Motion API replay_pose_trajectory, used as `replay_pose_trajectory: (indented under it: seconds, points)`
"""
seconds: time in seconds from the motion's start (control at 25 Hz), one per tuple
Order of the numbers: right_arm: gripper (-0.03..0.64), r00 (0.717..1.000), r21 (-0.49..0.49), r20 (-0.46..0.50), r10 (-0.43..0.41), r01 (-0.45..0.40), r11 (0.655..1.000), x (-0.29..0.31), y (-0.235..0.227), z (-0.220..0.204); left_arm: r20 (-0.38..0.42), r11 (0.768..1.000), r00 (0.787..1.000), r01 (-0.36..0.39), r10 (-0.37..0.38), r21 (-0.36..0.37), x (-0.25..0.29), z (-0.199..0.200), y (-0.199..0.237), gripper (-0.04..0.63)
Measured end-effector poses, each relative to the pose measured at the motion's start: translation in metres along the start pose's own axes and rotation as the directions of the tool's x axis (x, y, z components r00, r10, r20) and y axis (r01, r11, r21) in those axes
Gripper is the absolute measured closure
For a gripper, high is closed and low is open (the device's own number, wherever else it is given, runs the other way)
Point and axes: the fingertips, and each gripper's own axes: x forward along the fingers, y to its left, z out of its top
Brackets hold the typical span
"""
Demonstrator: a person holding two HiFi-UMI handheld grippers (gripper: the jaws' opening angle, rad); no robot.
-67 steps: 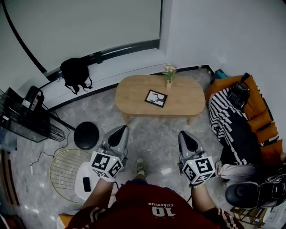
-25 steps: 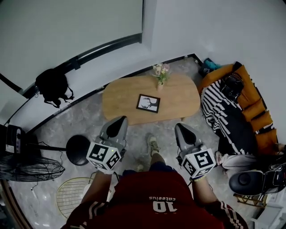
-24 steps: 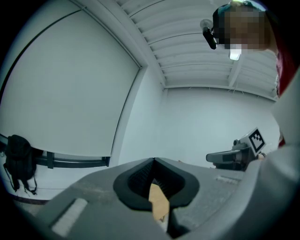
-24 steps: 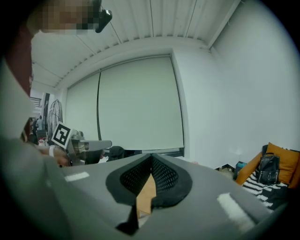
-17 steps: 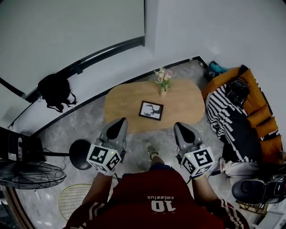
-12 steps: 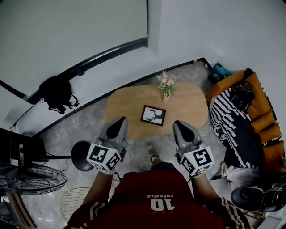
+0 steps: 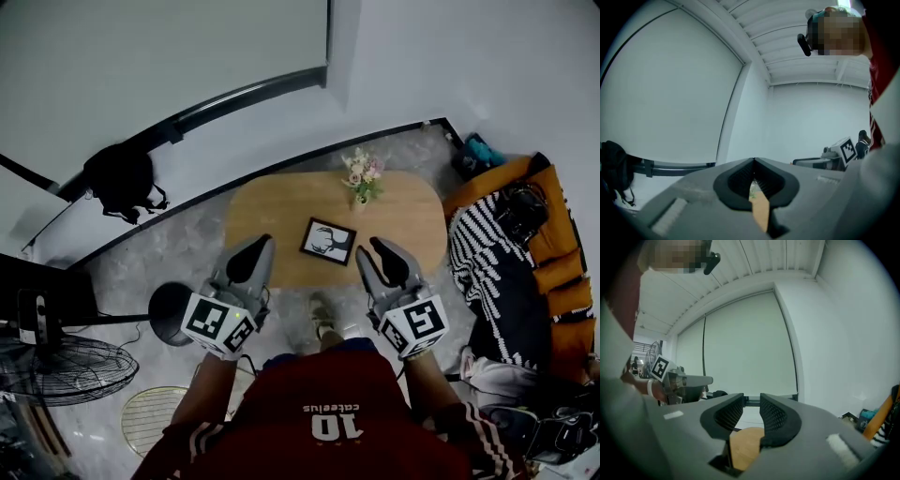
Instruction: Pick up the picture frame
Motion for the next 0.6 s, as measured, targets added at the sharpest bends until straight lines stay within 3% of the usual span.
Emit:
replay_pose_trajectory:
  seconds: [0.24, 0.6]
  points:
    - [0.453, 0.996, 0.03, -0.079, 0.047, -0.045, 0.999, 0.027, 0.0, -0.031, -0.011, 1.0, 1.0, -0.02, 0.02, -0.003, -0.002, -0.004, 0.013, 0.595]
    - [0.448, 0.974, 0.12, -0.2, 0.106, -0.083, 0.989, 0.087, -0.006, -0.097, -0.054, 1.0, 0.998, -0.031, 0.031, 0.003, 0.013, -0.021, 0.04, 0.595]
